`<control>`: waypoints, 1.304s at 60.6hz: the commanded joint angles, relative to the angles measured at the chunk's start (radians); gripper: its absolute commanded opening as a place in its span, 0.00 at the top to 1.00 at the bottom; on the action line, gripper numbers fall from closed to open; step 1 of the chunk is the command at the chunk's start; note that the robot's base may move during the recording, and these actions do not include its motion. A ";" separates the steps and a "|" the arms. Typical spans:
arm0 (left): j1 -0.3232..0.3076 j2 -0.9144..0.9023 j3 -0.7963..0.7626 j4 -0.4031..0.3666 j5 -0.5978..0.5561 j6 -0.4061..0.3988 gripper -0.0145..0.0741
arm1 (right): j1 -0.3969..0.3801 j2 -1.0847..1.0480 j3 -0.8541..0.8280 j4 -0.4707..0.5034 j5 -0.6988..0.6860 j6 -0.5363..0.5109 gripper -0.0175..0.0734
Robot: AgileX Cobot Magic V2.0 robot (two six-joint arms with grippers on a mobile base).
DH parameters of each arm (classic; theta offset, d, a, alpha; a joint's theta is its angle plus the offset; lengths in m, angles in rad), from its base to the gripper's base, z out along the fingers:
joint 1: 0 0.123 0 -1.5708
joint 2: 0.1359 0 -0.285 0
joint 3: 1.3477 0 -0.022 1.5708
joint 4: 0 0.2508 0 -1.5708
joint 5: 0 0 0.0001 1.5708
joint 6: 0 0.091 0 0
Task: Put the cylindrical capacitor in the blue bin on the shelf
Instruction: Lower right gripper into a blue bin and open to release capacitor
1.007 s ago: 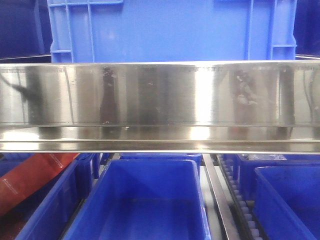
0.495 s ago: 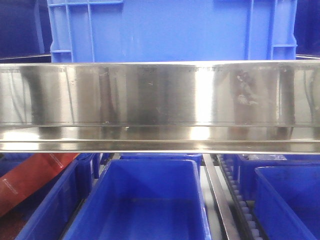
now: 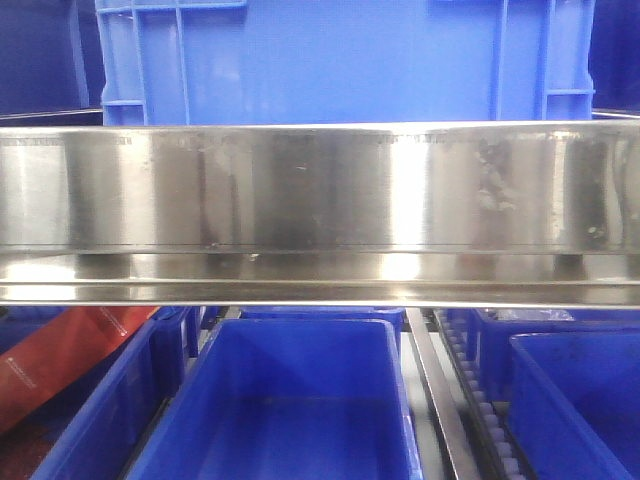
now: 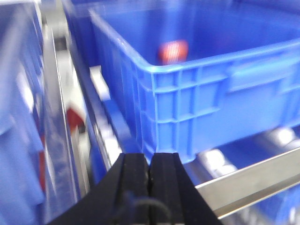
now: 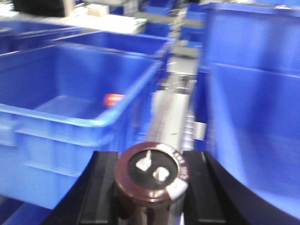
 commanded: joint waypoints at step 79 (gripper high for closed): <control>0.000 -0.216 0.064 -0.011 -0.031 -0.007 0.96 | 0.231 1.227 -0.909 0.080 0.302 0.024 0.34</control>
